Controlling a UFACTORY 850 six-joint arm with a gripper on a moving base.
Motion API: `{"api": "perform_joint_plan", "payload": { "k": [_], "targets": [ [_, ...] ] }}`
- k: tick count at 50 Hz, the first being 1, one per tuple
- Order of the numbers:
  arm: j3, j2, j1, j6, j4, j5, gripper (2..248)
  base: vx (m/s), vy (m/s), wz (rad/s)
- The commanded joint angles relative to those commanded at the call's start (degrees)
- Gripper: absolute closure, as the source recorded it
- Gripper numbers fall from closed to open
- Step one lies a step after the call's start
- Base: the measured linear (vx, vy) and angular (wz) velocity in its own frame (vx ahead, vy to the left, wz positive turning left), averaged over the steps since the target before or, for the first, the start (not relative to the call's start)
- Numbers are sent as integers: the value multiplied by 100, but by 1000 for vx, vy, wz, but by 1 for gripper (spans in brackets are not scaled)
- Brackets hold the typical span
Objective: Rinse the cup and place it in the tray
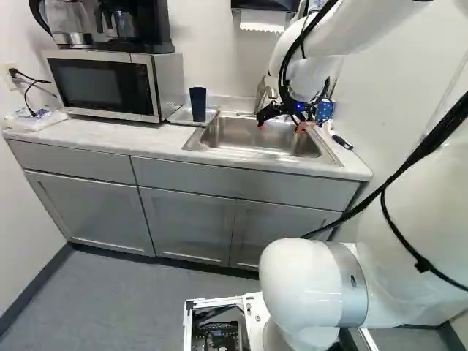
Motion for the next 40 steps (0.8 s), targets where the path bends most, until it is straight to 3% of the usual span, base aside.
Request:
{"api": "perform_joint_plan", "payload": {
  "k": [40],
  "targets": [
    [0, 0, 0, 0, 0, 0, 3, -87, 26, -2]
  ]
}}
